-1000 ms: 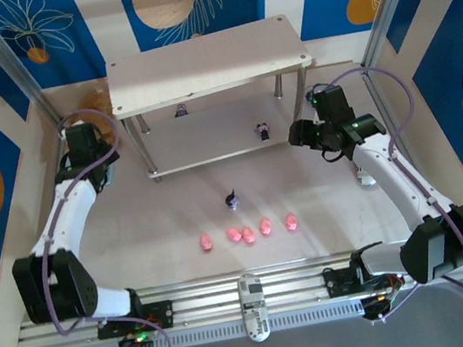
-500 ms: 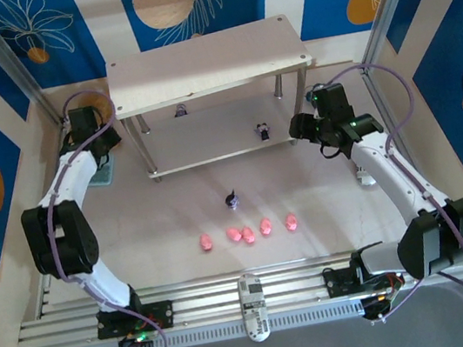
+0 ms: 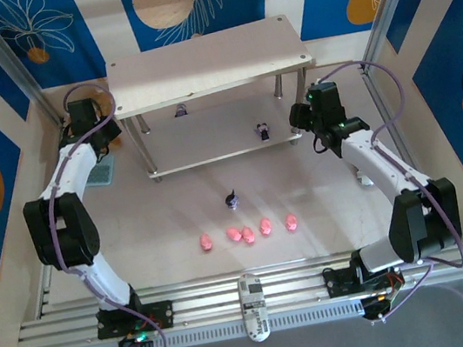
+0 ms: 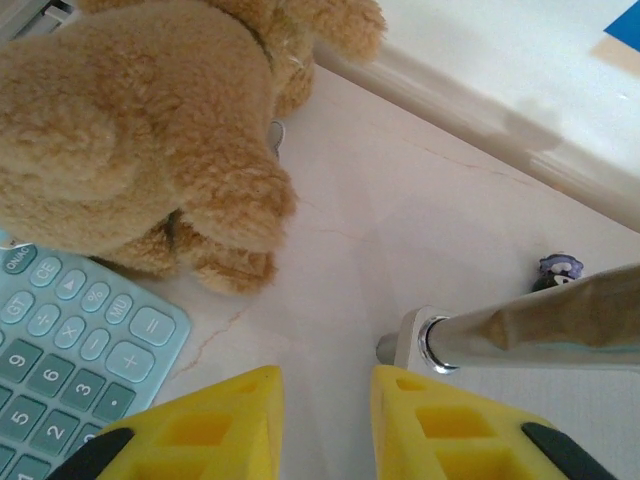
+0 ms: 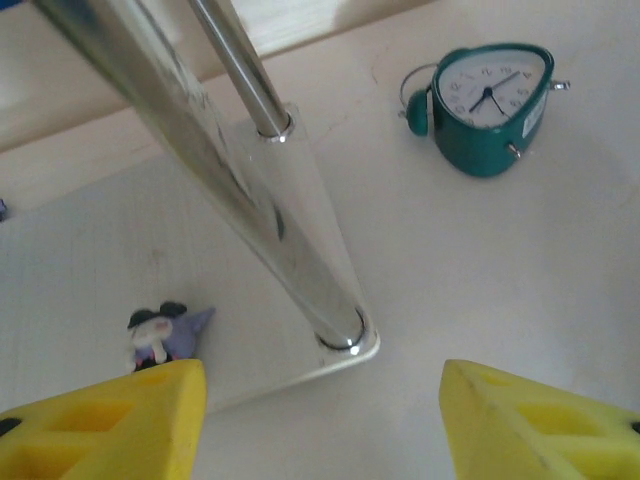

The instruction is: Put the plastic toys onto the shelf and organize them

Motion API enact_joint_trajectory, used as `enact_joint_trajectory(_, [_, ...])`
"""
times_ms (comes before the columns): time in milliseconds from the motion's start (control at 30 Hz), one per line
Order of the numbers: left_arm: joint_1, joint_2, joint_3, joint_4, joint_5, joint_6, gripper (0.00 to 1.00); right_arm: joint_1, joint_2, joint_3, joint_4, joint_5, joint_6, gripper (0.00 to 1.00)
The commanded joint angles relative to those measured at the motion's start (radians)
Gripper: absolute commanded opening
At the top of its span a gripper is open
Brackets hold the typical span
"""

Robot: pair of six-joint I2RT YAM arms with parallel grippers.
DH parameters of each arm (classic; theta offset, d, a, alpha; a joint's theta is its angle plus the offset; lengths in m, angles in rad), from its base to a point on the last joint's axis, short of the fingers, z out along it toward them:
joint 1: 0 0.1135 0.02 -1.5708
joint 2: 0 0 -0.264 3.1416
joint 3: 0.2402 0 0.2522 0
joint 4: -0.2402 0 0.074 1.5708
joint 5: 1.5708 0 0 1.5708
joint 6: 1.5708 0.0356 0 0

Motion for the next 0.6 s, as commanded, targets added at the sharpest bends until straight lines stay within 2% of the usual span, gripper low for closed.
enact_joint_trajectory(0, [0.01, 0.039, 0.057, -0.029, 0.031, 0.023, 0.3, -0.006, 0.04, 0.006, 0.108, 0.029, -0.017, 0.64])
enact_joint_trajectory(267, [0.006, 0.102, 0.162, -0.079, 0.031, 0.044, 0.29, -0.007, 0.109, 0.036, 0.191, 0.028, -0.017, 0.61])
enact_joint_trajectory(433, [0.003, 0.13, 0.192, -0.089, 0.037, 0.048, 0.29, -0.009, 0.121, 0.034, 0.227, 0.058, -0.015, 0.41])
enact_joint_trajectory(567, [-0.003, 0.149, 0.212, -0.095, 0.04, 0.054, 0.29, -0.01, 0.116, 0.026, 0.243, 0.074, -0.029, 0.29])
